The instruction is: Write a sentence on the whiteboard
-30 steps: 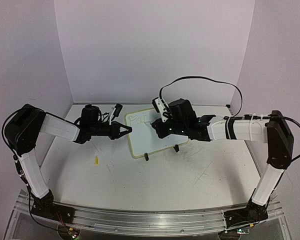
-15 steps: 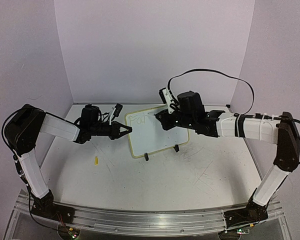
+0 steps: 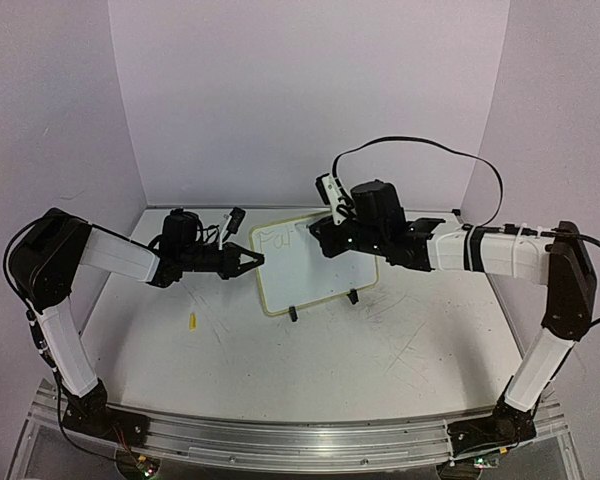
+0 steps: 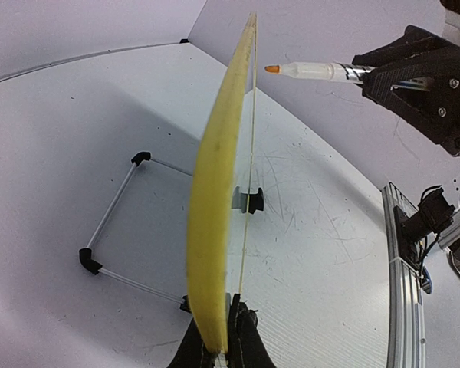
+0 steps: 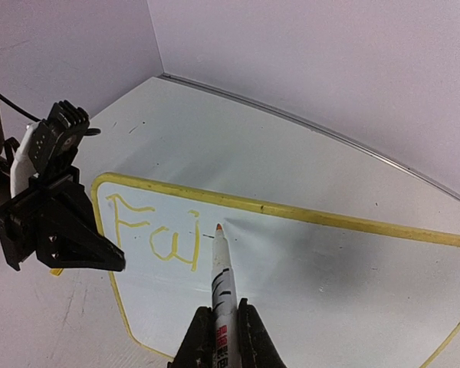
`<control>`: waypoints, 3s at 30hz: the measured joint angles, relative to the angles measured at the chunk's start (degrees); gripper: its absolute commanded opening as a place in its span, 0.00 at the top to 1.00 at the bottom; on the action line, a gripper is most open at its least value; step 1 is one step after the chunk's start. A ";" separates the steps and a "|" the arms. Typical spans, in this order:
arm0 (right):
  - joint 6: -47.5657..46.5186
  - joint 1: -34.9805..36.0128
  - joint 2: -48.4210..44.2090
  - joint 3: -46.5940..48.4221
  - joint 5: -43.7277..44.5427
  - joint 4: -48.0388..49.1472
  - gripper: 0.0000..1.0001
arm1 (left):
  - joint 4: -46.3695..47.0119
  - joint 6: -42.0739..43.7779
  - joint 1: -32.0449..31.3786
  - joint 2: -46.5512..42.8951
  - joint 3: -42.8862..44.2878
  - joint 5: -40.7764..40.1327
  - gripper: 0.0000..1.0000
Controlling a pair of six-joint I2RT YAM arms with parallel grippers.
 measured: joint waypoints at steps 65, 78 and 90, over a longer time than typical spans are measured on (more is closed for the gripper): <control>2.38 0.17 1.50 -3.62 -0.71 -0.24 1.00 | -0.90 -0.09 0.04 0.00 0.31 -0.22 1.00; 2.16 0.19 -0.15 -5.08 3.12 -1.26 1.00 | -0.89 -0.06 0.04 0.00 0.31 -0.10 1.00; 1.49 -0.04 -3.08 -4.39 -2.14 2.36 1.00 | -0.87 0.07 0.04 0.00 0.31 0.05 1.00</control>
